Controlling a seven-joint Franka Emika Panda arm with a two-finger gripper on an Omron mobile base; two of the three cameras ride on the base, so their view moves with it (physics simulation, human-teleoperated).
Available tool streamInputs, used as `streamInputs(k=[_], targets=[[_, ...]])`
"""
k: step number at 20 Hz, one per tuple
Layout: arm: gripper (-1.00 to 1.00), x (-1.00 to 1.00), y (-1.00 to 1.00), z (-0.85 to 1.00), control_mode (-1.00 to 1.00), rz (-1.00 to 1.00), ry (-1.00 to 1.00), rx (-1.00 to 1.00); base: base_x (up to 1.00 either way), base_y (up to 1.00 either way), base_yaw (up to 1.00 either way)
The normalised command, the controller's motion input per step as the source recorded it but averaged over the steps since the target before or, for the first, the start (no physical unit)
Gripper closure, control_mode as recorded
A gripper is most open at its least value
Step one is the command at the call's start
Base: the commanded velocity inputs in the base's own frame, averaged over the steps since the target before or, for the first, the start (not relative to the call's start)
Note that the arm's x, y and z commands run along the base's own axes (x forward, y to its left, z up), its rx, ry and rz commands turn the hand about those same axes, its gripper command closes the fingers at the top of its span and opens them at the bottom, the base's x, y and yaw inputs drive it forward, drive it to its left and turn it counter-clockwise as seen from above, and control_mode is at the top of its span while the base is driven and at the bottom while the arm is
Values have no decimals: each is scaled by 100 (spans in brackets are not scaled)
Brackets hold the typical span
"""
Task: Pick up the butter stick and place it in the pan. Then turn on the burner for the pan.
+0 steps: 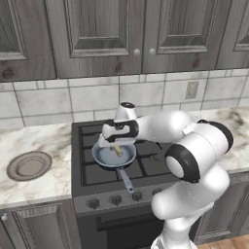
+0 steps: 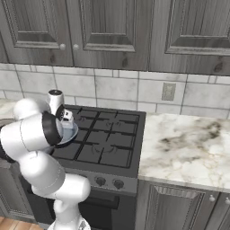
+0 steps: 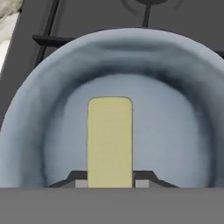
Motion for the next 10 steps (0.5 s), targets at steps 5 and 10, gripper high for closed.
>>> streamInputs(k=[5,10], targets=[[100,10,0,-23,-100,-4,0,0,0,0,0],[100,5,0,-17,-100,-4,0,0,0,0,0]])
